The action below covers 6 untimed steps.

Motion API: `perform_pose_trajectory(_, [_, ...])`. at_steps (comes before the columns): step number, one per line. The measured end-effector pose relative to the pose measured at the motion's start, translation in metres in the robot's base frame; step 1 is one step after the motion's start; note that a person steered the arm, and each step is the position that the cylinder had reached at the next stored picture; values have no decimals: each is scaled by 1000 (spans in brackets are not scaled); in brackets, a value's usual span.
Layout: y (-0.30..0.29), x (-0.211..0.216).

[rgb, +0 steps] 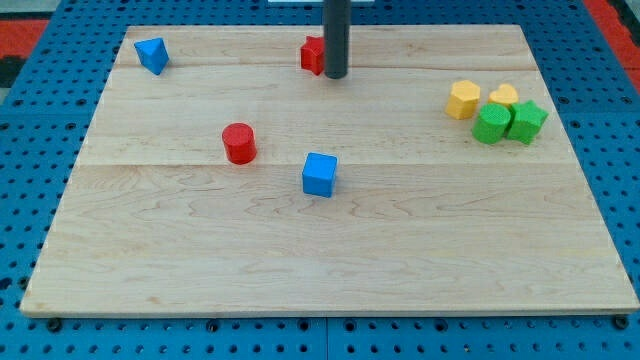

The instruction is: Move your arm to the yellow heart

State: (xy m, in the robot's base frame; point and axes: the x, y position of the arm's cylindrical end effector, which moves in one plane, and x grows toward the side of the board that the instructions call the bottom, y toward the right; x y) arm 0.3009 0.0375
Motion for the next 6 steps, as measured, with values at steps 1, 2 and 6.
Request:
perform_pose_trajectory(1, [24, 16])
perform_pose_trajectory(2, [15, 17])
perform_pose_trajectory(6, [149, -22])
